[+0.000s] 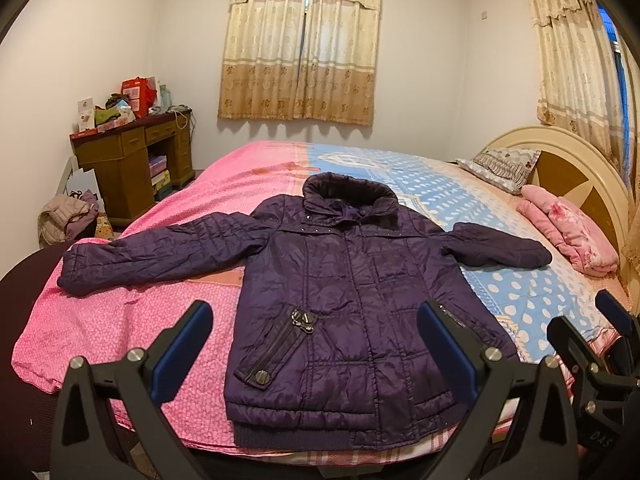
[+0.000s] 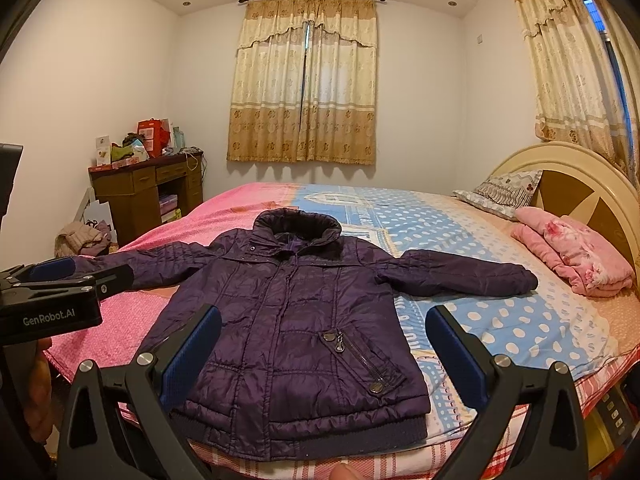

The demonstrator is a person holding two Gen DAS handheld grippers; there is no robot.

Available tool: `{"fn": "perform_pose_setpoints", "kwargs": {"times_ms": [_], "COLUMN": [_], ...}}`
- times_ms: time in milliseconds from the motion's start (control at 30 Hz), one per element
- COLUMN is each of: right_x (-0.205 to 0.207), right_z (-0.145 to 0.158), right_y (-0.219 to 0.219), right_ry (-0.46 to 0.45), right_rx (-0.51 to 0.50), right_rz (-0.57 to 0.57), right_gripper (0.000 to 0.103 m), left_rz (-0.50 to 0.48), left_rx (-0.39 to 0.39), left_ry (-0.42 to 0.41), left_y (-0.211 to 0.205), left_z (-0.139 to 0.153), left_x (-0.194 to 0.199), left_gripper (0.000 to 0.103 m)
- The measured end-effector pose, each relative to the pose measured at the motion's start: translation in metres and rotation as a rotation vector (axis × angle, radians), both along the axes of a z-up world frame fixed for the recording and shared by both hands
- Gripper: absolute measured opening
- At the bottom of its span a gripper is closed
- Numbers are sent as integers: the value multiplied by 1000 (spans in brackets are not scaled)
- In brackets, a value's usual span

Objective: Fold large clothes

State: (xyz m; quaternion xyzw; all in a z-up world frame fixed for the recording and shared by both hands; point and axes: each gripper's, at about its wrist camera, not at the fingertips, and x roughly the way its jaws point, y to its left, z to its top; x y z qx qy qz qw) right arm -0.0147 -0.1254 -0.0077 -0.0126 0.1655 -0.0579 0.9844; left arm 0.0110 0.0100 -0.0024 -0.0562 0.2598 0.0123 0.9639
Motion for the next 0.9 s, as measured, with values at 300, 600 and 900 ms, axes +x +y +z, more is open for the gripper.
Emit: {"fn": "perform_pose_setpoints", "kwargs": {"times_ms": [300,600,900], "right_x": [0,3,4], "right_z": [-2,-6,-7], "right_y": [1,0,-1], "right_ry": [4,28,35], "right_rx": [-4,9,12], "right_rz": [3,14,16], "right_gripper": [102,102,102], "left_rz": [1,0,0], "left_rx": [0,0,-1], "left_ry": [2,8,11], "left_y": [1,1,1], "left_z": [-2,-4,-5], "left_x": [0,-1,-1], "left_gripper": [103,103,103]}}
